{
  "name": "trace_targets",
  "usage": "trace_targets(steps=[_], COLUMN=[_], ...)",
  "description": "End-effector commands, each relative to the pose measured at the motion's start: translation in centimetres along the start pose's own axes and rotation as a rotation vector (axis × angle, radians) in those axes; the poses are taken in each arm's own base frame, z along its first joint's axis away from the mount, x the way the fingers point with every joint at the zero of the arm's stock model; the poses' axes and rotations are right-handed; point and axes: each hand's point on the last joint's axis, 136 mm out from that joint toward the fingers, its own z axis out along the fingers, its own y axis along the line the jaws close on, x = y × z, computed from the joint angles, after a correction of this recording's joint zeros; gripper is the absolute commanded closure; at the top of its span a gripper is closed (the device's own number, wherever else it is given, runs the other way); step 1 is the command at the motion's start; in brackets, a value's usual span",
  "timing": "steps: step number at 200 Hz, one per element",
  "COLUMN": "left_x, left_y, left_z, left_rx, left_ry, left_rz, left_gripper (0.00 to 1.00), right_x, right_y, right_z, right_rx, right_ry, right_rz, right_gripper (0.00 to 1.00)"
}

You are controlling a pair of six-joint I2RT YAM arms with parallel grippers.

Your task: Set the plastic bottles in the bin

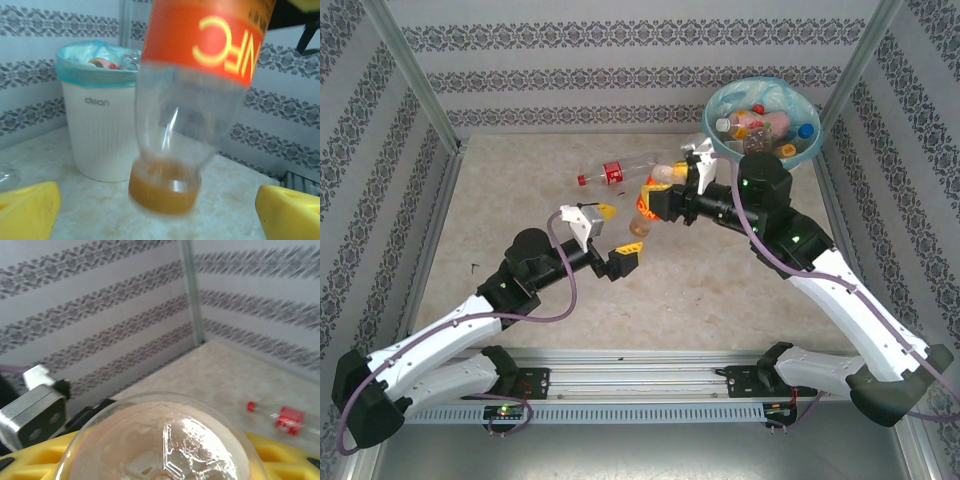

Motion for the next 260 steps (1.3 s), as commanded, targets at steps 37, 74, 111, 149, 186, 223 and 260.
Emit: trace_targets(steps=[37, 74, 111, 149, 186, 223, 260], left_x=[-3.3, -2.8, -0.6, 1.0, 1.7, 3.3, 3.8], left_y=[1.5, 2.5, 2.8, 2.6, 2.5, 2.9, 3.3], left_z=[-1.1, 0.1, 2.3, 4.4, 5.3, 5.0, 4.3], left_rx=[-0.119, -0.171, -0.172, -0.147, -0.131, -0.157, -0.182], left_ry=[-0.099, 0.003, 0.149, 0.237, 0.240, 0.260, 0.272], left_rz=[0.041, -0.008, -0.087, -0.159, -0.211, -0.236, -0.228], left_gripper=[0.00, 0.00, 0.00, 0.00, 0.00, 0.00, 0.00], right_x=[-11.3, -13.8, -11.6, -8.8, -6.7, -3.6, 0.6], right_y=[-8.2, -15.1, -21.7, -26.5, -30.1, -33.0, -35.5], right_z=[-9.2, -13.8, -13.5, -12.8, -12.4, -11.7, -10.2], right_rx=[0.585, 0.891, 1.074, 1.139, 1.152, 1.156, 1.062], right_ry=[-0.243, -0.274, -0.173, -0.084, -0.009, 0.075, 0.110], right_rz=[-0.210, -0.208, -0.203, -0.166, -0.130, -0.094, 0.012], right_gripper=[0.57, 0.60, 0.60, 0.62, 0.63, 0.64, 0.65])
